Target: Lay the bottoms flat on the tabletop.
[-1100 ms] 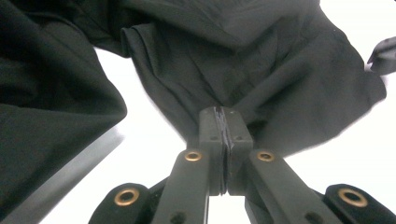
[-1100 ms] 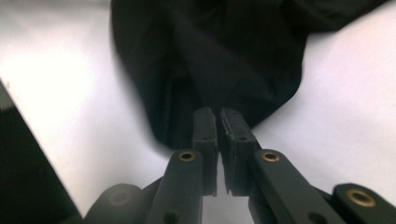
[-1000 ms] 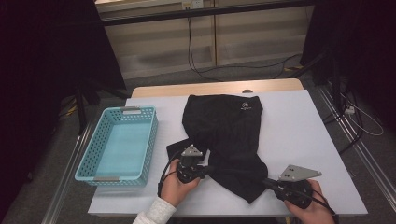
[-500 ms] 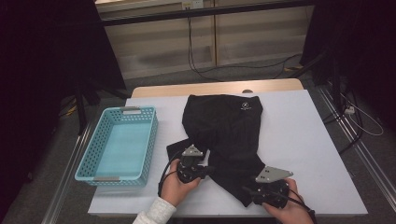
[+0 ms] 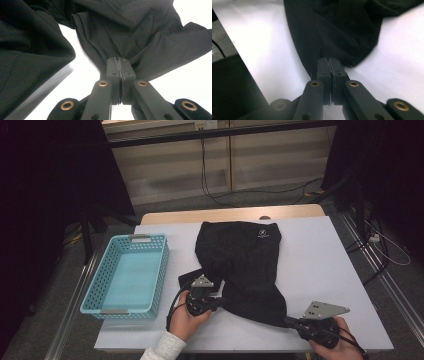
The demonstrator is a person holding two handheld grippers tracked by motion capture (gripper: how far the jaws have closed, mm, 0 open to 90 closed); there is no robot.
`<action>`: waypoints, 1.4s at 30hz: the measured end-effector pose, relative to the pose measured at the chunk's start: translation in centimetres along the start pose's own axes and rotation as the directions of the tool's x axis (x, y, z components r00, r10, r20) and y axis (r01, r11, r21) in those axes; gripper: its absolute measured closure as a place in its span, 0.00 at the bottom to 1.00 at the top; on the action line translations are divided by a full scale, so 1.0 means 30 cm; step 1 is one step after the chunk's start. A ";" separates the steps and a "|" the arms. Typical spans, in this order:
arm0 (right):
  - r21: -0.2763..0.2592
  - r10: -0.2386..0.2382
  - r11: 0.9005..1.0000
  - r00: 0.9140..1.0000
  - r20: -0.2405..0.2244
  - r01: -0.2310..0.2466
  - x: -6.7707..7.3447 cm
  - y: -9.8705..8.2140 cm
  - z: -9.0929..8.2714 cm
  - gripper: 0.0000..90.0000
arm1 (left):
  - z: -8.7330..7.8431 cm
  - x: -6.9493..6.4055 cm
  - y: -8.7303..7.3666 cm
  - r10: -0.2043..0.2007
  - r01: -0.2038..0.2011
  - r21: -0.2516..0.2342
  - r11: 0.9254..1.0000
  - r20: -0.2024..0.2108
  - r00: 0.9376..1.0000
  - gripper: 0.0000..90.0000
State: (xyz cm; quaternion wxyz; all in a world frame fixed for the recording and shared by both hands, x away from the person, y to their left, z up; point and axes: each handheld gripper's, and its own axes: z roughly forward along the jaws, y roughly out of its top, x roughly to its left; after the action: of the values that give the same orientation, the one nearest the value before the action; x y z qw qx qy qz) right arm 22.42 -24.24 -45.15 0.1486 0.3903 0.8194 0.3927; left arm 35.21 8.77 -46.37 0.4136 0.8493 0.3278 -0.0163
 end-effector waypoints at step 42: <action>0.035 -0.037 0.999 0.999 0.040 0.035 0.009 0.023 0.095 0.89 | -0.027 -0.027 -0.021 0.033 -0.033 0.003 0.999 -0.014 0.999 0.52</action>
State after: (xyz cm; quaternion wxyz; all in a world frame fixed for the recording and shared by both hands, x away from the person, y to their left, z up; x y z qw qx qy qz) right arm 24.18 -22.27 -46.45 0.1657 0.3858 0.8297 0.3679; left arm 34.02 9.16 -46.02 0.4104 0.8551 0.3167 -0.0040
